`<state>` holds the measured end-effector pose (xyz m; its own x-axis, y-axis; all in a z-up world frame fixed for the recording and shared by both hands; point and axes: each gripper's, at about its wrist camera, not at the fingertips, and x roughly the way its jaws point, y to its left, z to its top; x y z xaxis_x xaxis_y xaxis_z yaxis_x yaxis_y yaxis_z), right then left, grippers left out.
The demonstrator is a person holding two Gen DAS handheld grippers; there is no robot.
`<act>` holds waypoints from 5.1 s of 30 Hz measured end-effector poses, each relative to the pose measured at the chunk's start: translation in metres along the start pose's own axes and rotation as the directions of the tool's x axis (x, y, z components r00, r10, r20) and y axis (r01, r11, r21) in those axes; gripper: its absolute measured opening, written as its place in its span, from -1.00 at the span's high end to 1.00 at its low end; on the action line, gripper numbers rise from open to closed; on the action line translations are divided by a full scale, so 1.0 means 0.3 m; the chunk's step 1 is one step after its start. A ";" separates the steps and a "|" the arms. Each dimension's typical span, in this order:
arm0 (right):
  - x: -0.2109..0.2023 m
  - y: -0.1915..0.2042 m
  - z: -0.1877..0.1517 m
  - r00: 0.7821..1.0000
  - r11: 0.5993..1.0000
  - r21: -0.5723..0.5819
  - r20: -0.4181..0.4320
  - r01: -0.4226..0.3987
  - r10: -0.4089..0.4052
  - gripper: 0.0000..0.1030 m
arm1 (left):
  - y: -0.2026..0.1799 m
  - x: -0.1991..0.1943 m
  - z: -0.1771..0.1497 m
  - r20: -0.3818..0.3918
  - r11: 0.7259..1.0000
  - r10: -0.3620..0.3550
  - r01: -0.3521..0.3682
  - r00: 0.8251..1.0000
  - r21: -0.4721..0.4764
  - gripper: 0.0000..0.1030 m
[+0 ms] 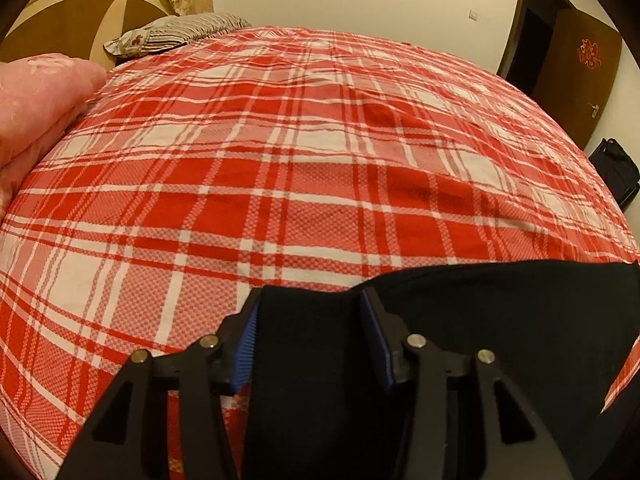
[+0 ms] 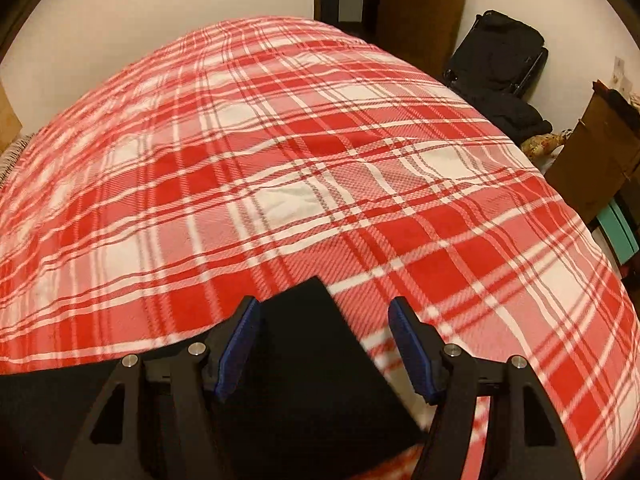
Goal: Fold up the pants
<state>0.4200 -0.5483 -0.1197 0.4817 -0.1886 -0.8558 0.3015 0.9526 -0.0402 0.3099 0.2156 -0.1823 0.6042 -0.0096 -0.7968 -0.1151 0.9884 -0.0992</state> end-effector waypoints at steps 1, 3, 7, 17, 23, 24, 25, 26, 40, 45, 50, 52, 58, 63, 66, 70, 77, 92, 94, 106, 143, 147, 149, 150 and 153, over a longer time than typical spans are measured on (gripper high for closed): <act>0.014 -0.002 0.001 1.000 1.000 -0.002 -0.008 -0.004 0.004 -0.32 | 0.000 0.001 0.000 0.000 1.000 0.003 -0.003 1.000 0.001 -0.01; 0.057 -0.012 0.006 1.000 1.000 -0.003 -0.029 -0.009 0.009 -0.32 | -0.001 0.003 0.001 0.000 1.000 0.007 -0.007 1.000 0.006 -0.01; 0.081 -0.011 0.007 0.999 0.999 -0.020 -0.015 -0.032 0.032 -0.32 | -0.003 0.004 0.001 0.002 1.000 0.008 -0.008 1.000 0.008 -0.02; -0.005 -0.015 -0.034 0.987 0.987 -0.016 0.003 -0.160 0.160 0.82 | -0.016 -0.016 0.000 0.019 0.998 -0.060 0.059 0.998 0.032 0.71; -0.159 -0.009 -0.063 0.980 0.983 -0.065 0.086 -0.173 0.179 0.84 | -0.026 -0.056 0.005 0.037 0.997 -0.069 0.068 0.997 0.036 0.76; -0.185 -0.011 -0.071 0.978 0.982 -0.072 0.099 -0.175 0.182 0.84 | -0.023 -0.068 0.006 0.043 0.997 -0.078 0.077 0.996 0.033 0.76; -0.203 -0.013 -0.076 0.977 0.981 -0.082 0.110 -0.173 0.182 0.84 | -0.023 -0.083 0.007 0.052 0.996 -0.087 0.085 0.995 0.034 0.76; -0.229 -0.015 -0.087 0.975 0.980 -0.094 0.125 -0.174 0.185 0.84 | -0.022 -0.095 0.008 0.060 0.996 -0.088 0.087 0.994 0.033 0.77; -0.524 -0.182 -0.337 0.880 0.939 -0.102 0.329 -0.328 0.343 0.84 | 0.002 -0.294 -0.019 0.192 0.979 -0.206 0.202 0.960 0.041 0.77; -0.577 -0.270 -0.434 0.861 0.931 -0.063 0.361 -0.360 0.357 0.84 | 0.025 -0.348 -0.054 0.231 0.970 -0.243 0.237 0.942 0.055 0.77; -0.613 -0.347 -0.521 0.859 0.932 -0.031 0.378 -0.361 0.346 0.85 | 0.049 -0.403 -0.111 0.267 0.960 -0.278 0.270 0.923 0.067 0.77; -0.626 -0.373 -0.552 0.859 0.932 -0.022 0.381 -0.363 0.343 0.85 | 0.052 -0.436 -0.137 0.286 0.957 -0.291 0.277 0.913 0.089 0.77; -0.637 -0.441 -0.632 0.866 0.933 0.012 0.378 -0.359 0.328 0.85 | 0.066 -0.533 -0.226 0.328 0.944 -0.328 0.292 0.886 0.155 0.77; -0.637 -0.486 -0.707 0.873 0.934 0.041 0.371 -0.355 0.316 0.85 | 0.072 -0.536 -0.339 0.298 0.938 -0.332 0.281 0.895 0.201 0.76; -0.652 -0.506 -0.750 0.873 0.934 0.043 0.372 -0.355 0.315 0.85 | 0.077 -0.518 -0.405 0.277 0.941 -0.315 0.259 0.908 0.219 0.76; -0.645 -0.524 -0.795 0.891 0.942 0.052 0.344 -0.332 0.295 0.85 | 0.074 -0.488 -0.462 0.256 0.940 -0.297 0.235 0.920 0.247 0.75; -0.630 -0.552 -0.853 0.911 0.953 0.071 0.320 -0.296 0.259 0.84 | 0.094 -0.486 -0.513 0.257 0.938 -0.309 0.249 0.916 0.242 0.65; -0.891 -0.285 -0.929 0.908 0.962 -0.163 0.328 -0.219 0.262 -0.08 | 0.197 -0.538 -0.590 0.243 0.962 -0.192 0.133 0.951 0.238 -0.21; -0.912 -0.158 -0.955 0.904 0.942 -0.269 0.318 -0.202 0.285 -0.08 | 0.222 -0.550 -0.595 0.246 0.967 -0.169 0.113 0.954 0.227 -0.21; -0.770 0.502 -1.213 0.903 0.702 -0.666 0.102 -0.250 0.418 -0.08 | 0.172 -0.603 -0.608 0.247 0.972 -0.198 0.157 0.948 0.175 -0.19; -0.733 0.642 -1.263 0.902 0.680 -0.693 0.101 -0.239 0.421 -0.08 | 0.182 -0.353 -0.286 0.100 0.964 -0.262 0.266 0.960 -0.030 0.80; -0.726 0.666 -1.277 0.908 0.658 -0.729 0.126 -0.188 0.399 -0.07 | 0.197 -0.327 -0.327 0.084 0.969 -0.238 0.242 0.968 -0.044 0.70; -0.718 0.684 -1.294 0.915 0.632 -0.764 0.150 -0.134 0.375 -0.07 | 0.192 -0.360 -0.345 0.099 0.971 -0.234 0.238 0.967 -0.031 0.62; -0.712 0.694 -1.305 0.917 0.616 -0.782 0.171 -0.096 0.360 -0.07 | 0.191 -0.387 -0.355 0.112 0.973 -0.226 0.230 0.968 -0.022 0.44; -0.695 0.718 -1.324 0.921 0.588 -0.808 0.197 -0.041 0.336 -0.07 | 0.183 -0.456 -0.377 0.150 0.981 -0.190 0.192 0.970 0.002 0.04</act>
<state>0.0576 -0.2091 -0.1546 0.7073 0.0995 -0.6999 -0.5077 0.7604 -0.4049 0.1318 0.2539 -0.1461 0.7262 -0.1744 -0.6650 0.0045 0.9685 -0.2491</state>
